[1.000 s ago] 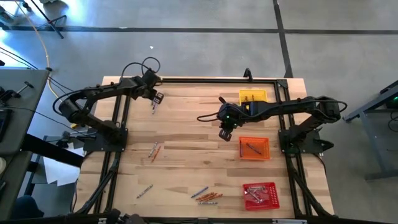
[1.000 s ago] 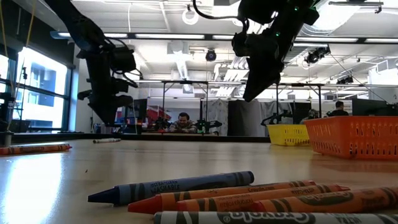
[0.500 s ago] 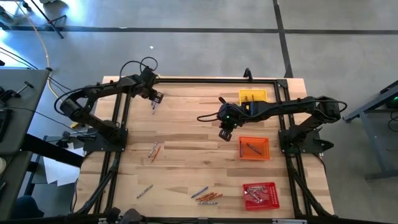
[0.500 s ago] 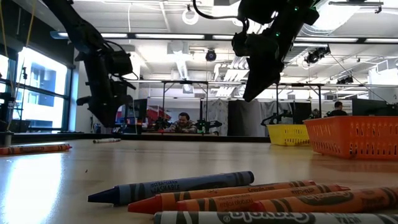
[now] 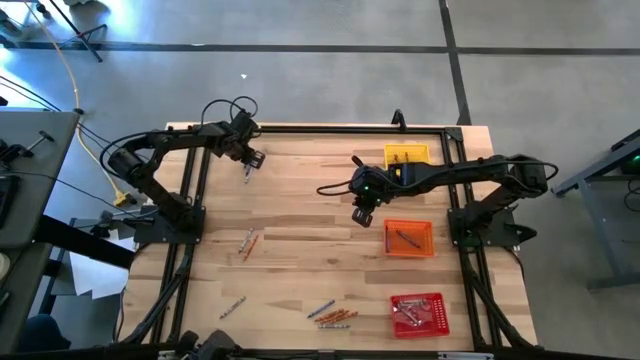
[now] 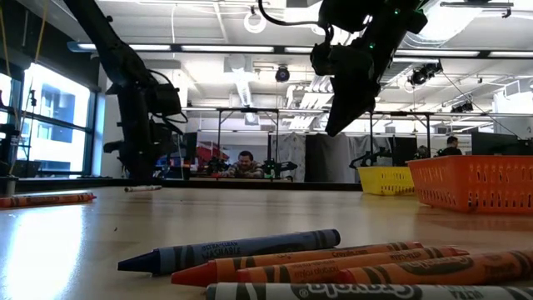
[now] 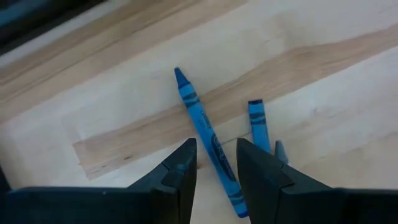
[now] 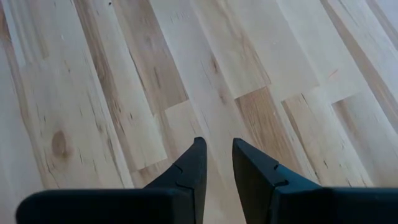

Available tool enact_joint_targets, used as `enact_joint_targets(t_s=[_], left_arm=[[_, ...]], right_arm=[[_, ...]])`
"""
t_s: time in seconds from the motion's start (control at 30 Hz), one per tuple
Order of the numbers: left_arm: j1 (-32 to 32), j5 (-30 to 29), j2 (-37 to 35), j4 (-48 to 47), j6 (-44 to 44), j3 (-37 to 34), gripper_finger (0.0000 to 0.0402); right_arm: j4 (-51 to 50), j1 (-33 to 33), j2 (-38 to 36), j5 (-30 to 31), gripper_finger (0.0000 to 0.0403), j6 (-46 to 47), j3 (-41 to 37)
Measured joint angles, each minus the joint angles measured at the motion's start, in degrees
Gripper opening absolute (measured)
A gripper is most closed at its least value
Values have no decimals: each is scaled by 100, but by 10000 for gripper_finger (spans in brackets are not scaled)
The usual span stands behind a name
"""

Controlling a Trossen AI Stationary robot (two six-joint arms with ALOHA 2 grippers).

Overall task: Sort crayons
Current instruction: Put the blue crayon into the orange bin

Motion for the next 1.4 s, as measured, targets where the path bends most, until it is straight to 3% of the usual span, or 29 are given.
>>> enact_joint_targets(t_s=[0.47, 1.0, 1.13, 1.3, 1.4], left_arm=[[1, -21, 27, -69, -11, 11, 100], [-19, 105, 866, -1387, 4, 910, 96], [-19, 149, 1007, -1550, 90, 1021, 76], [-14, 219, 1033, -1582, 110, 1040, 13], [-14, 214, 1036, -1582, 145, 1038, 8]], right_arm=[[1, 11, 0, 1, 71, -83, 0], [0, 11, 0, -13, 71, -82, 2], [0, 11, 0, -15, 71, -100, 2], [0, 11, 0, -15, 71, -101, 2], [0, 11, 0, -15, 71, -101, 2]])
